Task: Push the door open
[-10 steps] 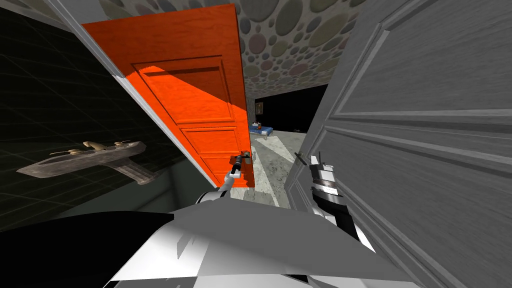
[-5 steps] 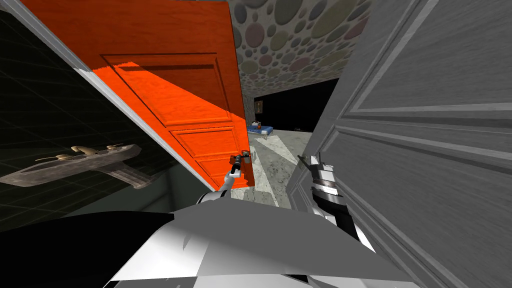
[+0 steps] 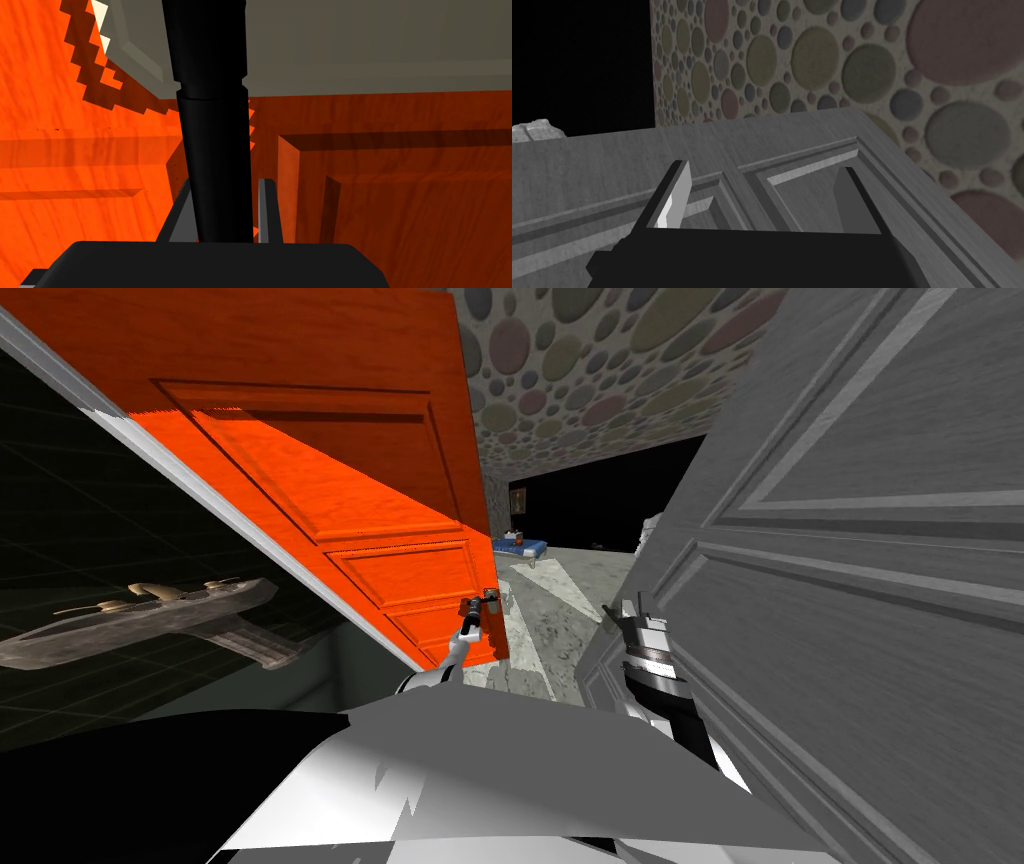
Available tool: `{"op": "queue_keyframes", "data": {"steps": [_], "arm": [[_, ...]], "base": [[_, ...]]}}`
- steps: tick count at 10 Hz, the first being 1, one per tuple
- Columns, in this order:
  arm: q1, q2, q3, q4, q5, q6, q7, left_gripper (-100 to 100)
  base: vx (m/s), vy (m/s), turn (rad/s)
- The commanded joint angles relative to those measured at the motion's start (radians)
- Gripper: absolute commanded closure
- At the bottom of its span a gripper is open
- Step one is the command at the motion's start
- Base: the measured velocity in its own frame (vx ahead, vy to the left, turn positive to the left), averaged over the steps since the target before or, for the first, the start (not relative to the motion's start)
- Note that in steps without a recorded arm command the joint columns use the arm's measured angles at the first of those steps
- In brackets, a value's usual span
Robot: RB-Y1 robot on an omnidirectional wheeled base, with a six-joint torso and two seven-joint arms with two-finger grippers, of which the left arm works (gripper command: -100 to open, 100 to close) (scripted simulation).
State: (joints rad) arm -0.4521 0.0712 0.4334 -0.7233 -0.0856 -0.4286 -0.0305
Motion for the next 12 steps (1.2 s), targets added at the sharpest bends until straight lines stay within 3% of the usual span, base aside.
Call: {"op": "queue_keyframes", "data": {"steps": [1, 7, 10, 11, 12], "arm": [[-0.015, 0.026, 0.032, 0.016, 0.005, -0.023, -0.015, 100], [-0.031, 0.018, 0.091, 0.024, 0.01, -0.033, -0.061, 100], [-0.031, 0.018, 0.091, 0.047, 0.01, -0.033, -0.061, 100], [-0.031, 0.018, 0.091, 0.073, 0.01, -0.033, -0.061, 100], [-0.031, 0.018, 0.091, 0.024, 0.01, -0.033, -0.061, 100]], "base": [[0.099, 0.012, -0.019], [0.085, 0.007, 0.033], [0.031, 0.01, 0.006], [0.0, 0.0, 0.0], [-0.015, -0.006, -0.003]]}}
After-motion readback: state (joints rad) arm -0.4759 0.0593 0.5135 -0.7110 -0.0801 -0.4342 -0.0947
